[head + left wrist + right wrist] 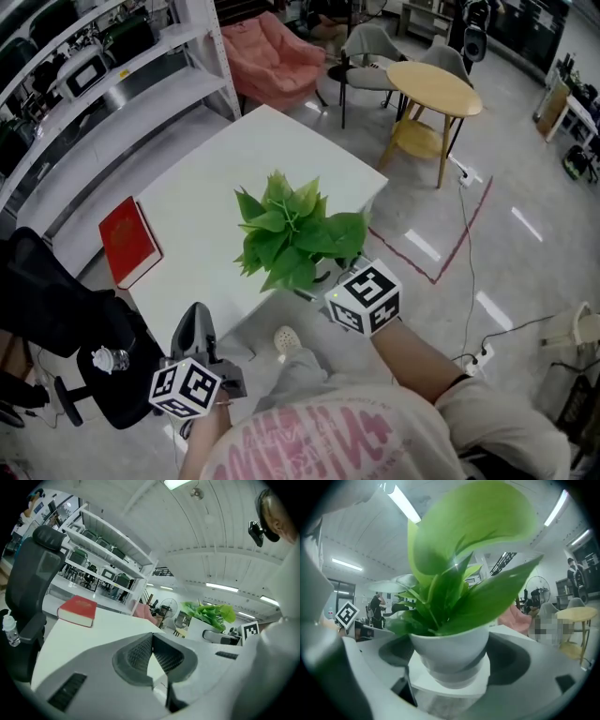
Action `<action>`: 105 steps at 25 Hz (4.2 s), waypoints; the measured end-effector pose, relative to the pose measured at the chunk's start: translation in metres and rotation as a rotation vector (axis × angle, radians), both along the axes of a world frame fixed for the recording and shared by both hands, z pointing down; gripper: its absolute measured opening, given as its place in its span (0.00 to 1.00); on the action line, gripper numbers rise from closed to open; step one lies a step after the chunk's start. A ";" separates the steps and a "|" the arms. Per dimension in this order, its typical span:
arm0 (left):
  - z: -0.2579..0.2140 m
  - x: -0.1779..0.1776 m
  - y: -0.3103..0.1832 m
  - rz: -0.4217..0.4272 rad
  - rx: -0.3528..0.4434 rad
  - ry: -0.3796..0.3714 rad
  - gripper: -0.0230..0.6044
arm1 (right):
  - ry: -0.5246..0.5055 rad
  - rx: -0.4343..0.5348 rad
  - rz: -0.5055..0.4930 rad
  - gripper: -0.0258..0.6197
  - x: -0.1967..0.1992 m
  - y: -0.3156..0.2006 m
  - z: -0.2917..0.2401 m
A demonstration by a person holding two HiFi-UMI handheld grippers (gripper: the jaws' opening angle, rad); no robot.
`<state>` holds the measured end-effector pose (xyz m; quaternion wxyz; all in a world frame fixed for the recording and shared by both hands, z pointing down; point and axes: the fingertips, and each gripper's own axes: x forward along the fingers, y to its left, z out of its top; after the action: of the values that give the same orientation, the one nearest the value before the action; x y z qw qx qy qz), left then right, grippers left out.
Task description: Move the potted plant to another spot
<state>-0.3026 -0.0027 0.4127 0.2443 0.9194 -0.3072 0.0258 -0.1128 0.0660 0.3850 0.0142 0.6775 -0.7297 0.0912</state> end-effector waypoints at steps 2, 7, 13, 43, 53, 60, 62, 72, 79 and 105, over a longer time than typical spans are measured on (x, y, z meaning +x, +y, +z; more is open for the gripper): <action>-0.011 0.014 0.008 0.027 0.014 0.018 0.04 | 0.007 0.009 0.024 0.81 0.017 0.012 -0.013; -0.030 0.041 0.009 0.071 0.049 0.024 0.04 | 0.012 0.041 0.090 0.81 0.063 0.028 -0.038; -0.041 0.070 -0.026 0.026 0.077 0.052 0.04 | 0.022 0.039 0.145 0.81 0.118 0.023 -0.043; -0.037 0.260 -0.086 0.189 -0.001 0.139 0.04 | -0.017 -0.093 0.198 0.81 0.242 -0.013 -0.010; -0.023 0.241 -0.105 0.085 0.004 0.125 0.04 | -0.031 -0.088 0.165 0.81 0.256 -0.047 0.003; -0.024 0.224 -0.125 -0.001 0.006 0.099 0.04 | -0.040 -0.102 0.087 0.81 0.259 -0.094 0.006; -0.024 0.222 -0.133 -0.033 0.007 0.096 0.04 | -0.040 -0.106 0.062 0.81 0.263 -0.109 0.007; -0.026 0.207 -0.150 -0.267 -0.005 0.100 0.04 | -0.027 -0.131 -0.160 0.81 0.270 -0.185 0.007; -0.020 0.194 -0.151 -0.429 -0.023 0.102 0.04 | 0.005 -0.168 -0.313 0.81 0.259 -0.234 0.021; 0.023 0.146 -0.075 -0.870 -0.118 0.008 0.04 | 0.048 -0.206 -0.626 0.81 0.225 -0.341 0.074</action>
<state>-0.1564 -0.0774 0.4360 0.2856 0.6890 -0.6629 -0.0654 0.1118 -0.2754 0.4592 0.1269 0.4171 -0.8890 0.1397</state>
